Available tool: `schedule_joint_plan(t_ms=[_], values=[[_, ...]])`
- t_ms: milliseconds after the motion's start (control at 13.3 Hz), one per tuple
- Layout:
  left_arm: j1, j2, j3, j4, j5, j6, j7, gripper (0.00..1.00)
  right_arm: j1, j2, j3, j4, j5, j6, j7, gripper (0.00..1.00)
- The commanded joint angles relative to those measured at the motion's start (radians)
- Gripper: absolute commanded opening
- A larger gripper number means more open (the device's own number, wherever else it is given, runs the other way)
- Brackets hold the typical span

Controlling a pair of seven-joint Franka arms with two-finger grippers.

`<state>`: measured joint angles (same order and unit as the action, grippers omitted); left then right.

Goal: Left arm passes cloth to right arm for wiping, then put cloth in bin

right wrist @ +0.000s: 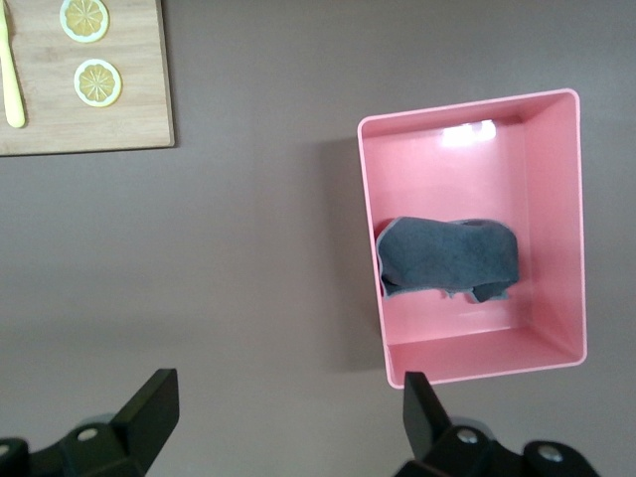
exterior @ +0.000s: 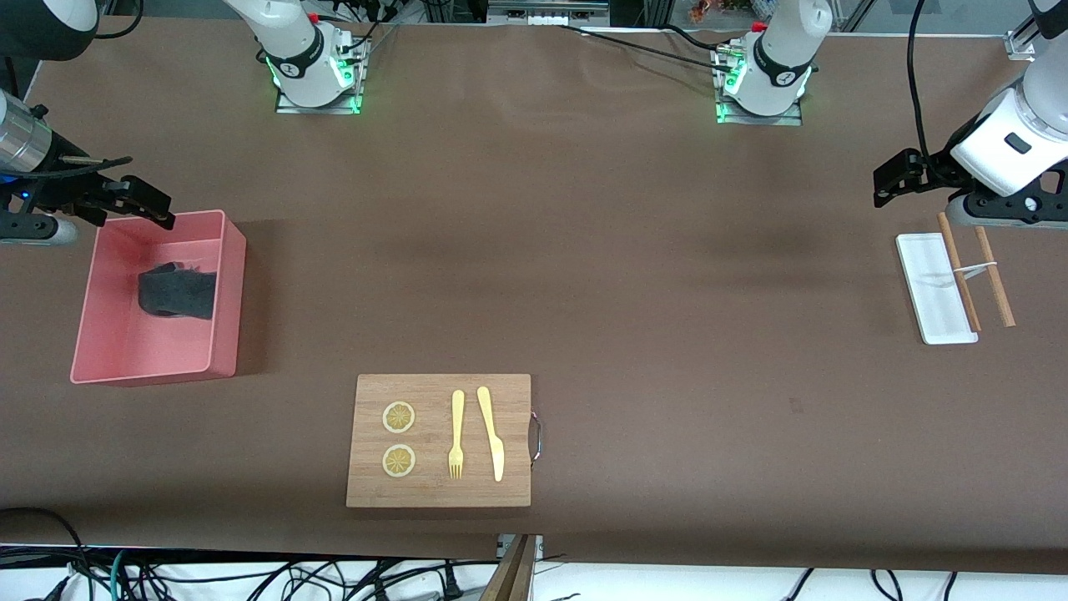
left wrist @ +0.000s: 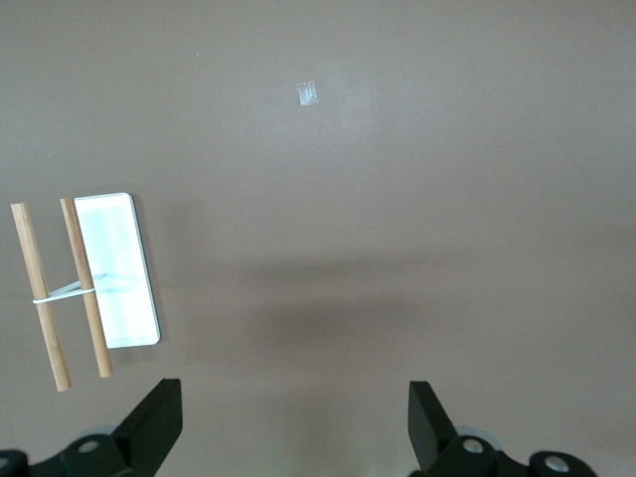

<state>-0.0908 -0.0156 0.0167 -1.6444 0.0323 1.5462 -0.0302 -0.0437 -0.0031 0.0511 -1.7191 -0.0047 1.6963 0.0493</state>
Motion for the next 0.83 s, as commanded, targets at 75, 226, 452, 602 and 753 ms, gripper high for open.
schedule_joint_plan(t_ms=[75, 226, 452, 602, 753], values=[[0.000, -0.020, 0.002, -0.011, 0.000, -0.009, 0.023, 1.00, 0.008, 0.009, 0.010, 0.087, -0.005, -0.093, 0.014, 1.00], [0.000, -0.020, 0.002, -0.011, 0.000, -0.009, 0.023, 1.00, 0.008, 0.008, 0.018, 0.107, -0.003, -0.118, 0.017, 1.00], [0.000, -0.020, 0.002, -0.011, 0.000, -0.011, 0.023, 1.00, 0.010, 0.008, 0.022, 0.105, -0.003, -0.122, 0.021, 1.00], [0.000, -0.020, 0.002, -0.011, 0.000, -0.009, 0.023, 1.00, 0.010, 0.008, 0.022, 0.105, -0.003, -0.122, 0.020, 1.00], [0.000, -0.020, 0.002, -0.011, 0.000, -0.009, 0.023, 1.00, 0.008, 0.005, 0.022, 0.105, -0.003, -0.124, 0.017, 1.00]])
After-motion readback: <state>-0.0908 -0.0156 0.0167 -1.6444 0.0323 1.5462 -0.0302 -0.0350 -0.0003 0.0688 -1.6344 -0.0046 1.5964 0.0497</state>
